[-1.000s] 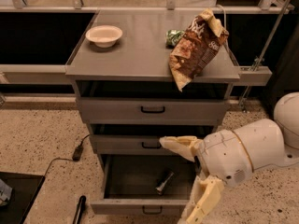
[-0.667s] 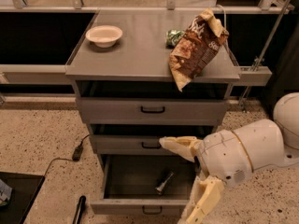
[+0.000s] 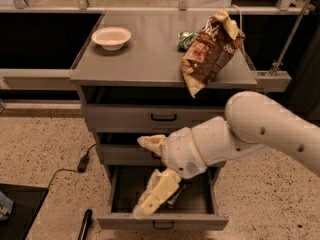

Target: Pick redbull can from bottom drawer and place on counter

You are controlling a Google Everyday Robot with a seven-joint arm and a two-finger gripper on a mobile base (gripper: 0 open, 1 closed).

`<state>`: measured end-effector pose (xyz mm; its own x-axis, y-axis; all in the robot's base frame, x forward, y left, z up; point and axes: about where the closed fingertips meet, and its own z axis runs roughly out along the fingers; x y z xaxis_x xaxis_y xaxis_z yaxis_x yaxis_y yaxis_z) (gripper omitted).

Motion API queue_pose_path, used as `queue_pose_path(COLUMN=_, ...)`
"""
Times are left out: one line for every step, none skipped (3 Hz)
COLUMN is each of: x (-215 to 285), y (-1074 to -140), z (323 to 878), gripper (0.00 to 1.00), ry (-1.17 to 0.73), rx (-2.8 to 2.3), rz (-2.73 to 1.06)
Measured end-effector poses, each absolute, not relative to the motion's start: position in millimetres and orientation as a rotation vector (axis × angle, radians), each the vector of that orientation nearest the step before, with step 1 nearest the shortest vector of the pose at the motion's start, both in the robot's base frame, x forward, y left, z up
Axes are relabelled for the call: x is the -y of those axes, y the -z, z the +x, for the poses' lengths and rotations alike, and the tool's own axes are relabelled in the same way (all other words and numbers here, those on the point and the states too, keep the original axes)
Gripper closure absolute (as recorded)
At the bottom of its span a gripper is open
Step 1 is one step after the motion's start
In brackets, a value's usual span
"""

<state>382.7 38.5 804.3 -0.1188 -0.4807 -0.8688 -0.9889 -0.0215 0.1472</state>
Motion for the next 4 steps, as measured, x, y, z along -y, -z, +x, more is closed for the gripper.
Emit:
queue_pose_path(x=-71, y=-764, z=429, gripper=0.00, ry=-0.935, rx=-1.798, rz=-1.556)
queue_pose_path(x=-101, y=-759, z=439, gripper=0.00, ry=-0.920, rx=-1.822, rz=-1.562)
queue_pose_path(x=-90, y=-756, z=436, gripper=0.00, ry=-0.868, rx=-1.882, rz=-1.567)
queue_pose_path(x=-56, y=-737, z=426, gripper=0.00, ry=-0.656, rx=-2.042, rz=-1.659)
